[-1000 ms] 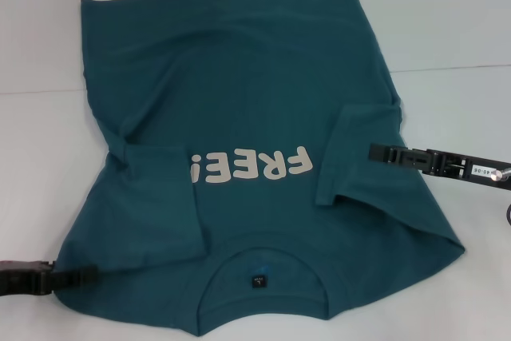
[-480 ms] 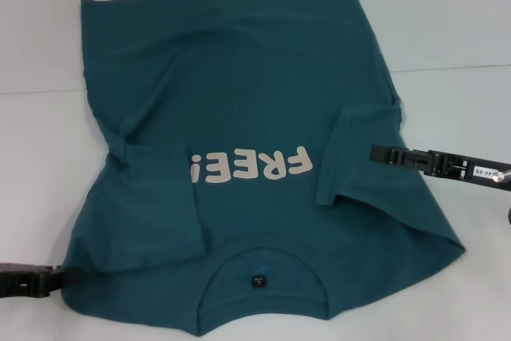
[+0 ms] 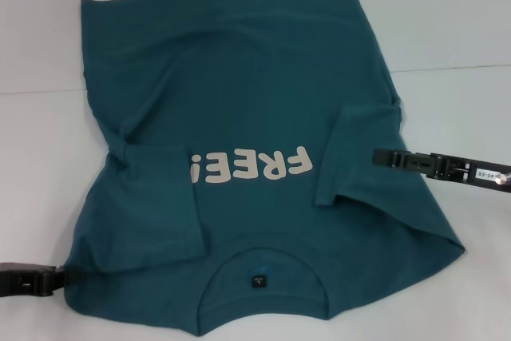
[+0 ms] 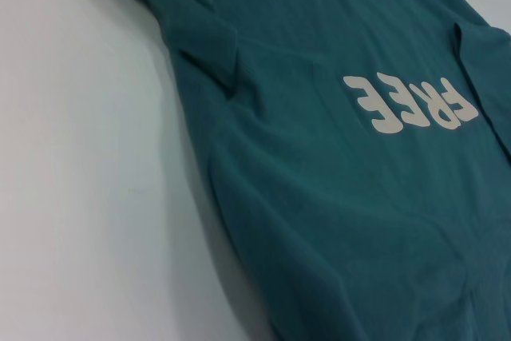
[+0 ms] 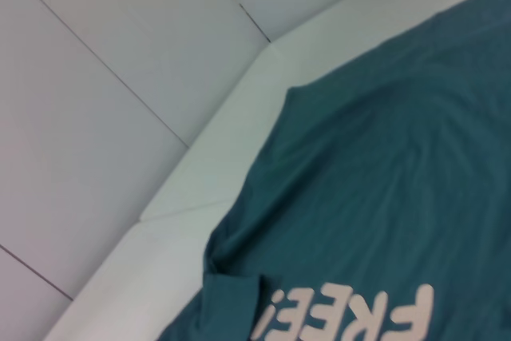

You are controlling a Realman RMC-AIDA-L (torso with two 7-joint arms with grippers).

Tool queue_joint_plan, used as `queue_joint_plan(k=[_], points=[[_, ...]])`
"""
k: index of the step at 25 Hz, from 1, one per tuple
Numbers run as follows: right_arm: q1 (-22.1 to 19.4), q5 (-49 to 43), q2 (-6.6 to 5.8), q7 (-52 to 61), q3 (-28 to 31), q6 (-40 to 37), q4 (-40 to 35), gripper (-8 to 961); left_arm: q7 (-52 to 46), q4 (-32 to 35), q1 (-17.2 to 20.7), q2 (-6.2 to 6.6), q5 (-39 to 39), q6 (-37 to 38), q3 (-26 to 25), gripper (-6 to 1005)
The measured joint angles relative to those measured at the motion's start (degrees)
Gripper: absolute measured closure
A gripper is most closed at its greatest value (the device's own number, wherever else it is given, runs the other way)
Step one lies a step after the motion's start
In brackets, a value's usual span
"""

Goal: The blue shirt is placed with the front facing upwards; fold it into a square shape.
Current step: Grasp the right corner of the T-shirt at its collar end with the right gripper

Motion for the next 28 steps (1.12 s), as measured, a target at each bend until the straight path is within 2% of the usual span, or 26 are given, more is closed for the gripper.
queue_joint_plan(k=[4,5,6,8,11,17,28], points=[[-0.06,-3.71,-1.73,5.02,-0.02,0.04,-0.22,176,-0.15,0.14,-0.21,0.03,0.00,0.36,0.05,997],[-0.08,-6.11,-2.83,8.41,0.01,0.03,-0.23,176,-0.20,0.16,-0.28,0.04,-0.02,0.40,0.06,997],[-0.08,-6.11,-2.83,8.41,0.01,0.03,-0.23,176,-0.20,0.16,-0.28,0.04,-0.02,0.40,0.06,997],[-0.23,-8.91,-3.90,12.23,0.05,-0.03,-0.25,176,-0.29,0.17,-0.28,0.09,-0.15,0.44,0.02,997],[-0.54,-12.23,-4.68,16.25,0.05,-0.55,-0.26,176,-0.36,0.17,-0.28,0.20,-0.31,0.48,-0.17,997],[-1.44,-16.10,-4.87,19.51,0.09,-0.87,-0.28,176,-0.38,0.16,-0.28,0.23,-0.36,0.47,-0.28,997],[-4.22,-16.50,-4.63,20.00,2.42,-1.40,-2.78,176,-0.38,0.07,-0.67,0.31,-0.29,0.50,-0.03,997]])
